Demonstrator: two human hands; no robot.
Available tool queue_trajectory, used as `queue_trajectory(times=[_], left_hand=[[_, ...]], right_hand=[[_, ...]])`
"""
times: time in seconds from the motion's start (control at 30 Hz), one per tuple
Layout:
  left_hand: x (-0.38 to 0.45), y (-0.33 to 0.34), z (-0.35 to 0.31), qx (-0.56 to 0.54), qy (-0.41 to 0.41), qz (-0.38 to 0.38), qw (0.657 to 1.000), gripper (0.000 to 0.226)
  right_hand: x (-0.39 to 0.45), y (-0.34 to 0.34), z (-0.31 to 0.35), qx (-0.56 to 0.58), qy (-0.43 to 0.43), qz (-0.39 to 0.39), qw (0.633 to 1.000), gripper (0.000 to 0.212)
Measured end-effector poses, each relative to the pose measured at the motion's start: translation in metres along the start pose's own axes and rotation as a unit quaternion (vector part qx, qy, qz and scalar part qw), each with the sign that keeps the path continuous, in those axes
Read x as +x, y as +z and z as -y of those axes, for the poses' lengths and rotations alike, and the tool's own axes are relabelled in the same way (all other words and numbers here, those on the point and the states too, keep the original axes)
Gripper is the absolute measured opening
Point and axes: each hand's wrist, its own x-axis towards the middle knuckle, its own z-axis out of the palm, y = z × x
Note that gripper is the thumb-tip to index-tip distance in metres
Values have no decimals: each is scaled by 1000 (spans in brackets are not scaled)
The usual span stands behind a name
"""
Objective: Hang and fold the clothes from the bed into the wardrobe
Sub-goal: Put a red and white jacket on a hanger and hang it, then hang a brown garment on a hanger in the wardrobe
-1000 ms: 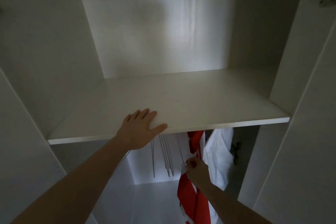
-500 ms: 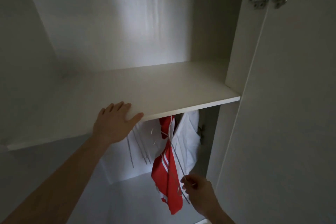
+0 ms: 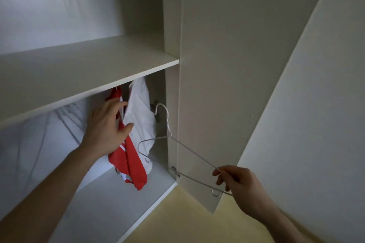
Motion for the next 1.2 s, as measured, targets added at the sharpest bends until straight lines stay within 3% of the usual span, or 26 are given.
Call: queue_trajectory(times=[0.1, 0.27, 0.43, 0.73, 0.93, 1.2], left_hand=[[-27, 45, -52, -121, 35, 119, 985, 73], [-69, 105, -142, -155, 48, 281, 946, 69], [-122, 136, -251, -200, 74, 361, 908, 10], [-258, 168, -491, -312, 102, 431, 841, 23], [-336, 189, -623, -350, 142, 512, 772, 26], [-419, 238, -820, -347, 238, 607, 675, 19]], right_hand=[[-54, -47, -22, -7, 11, -43, 999, 32], [-165, -122, -73, -14, 36, -110, 993, 31], [-293, -179, -146, 25, 87, -211, 973, 35], [-528, -247, -278, 24, 245, -345, 906, 35], [-649, -263, -310, -4, 338, -408, 848, 15], [-760, -285, -357, -3, 428, -477, 768, 9]])
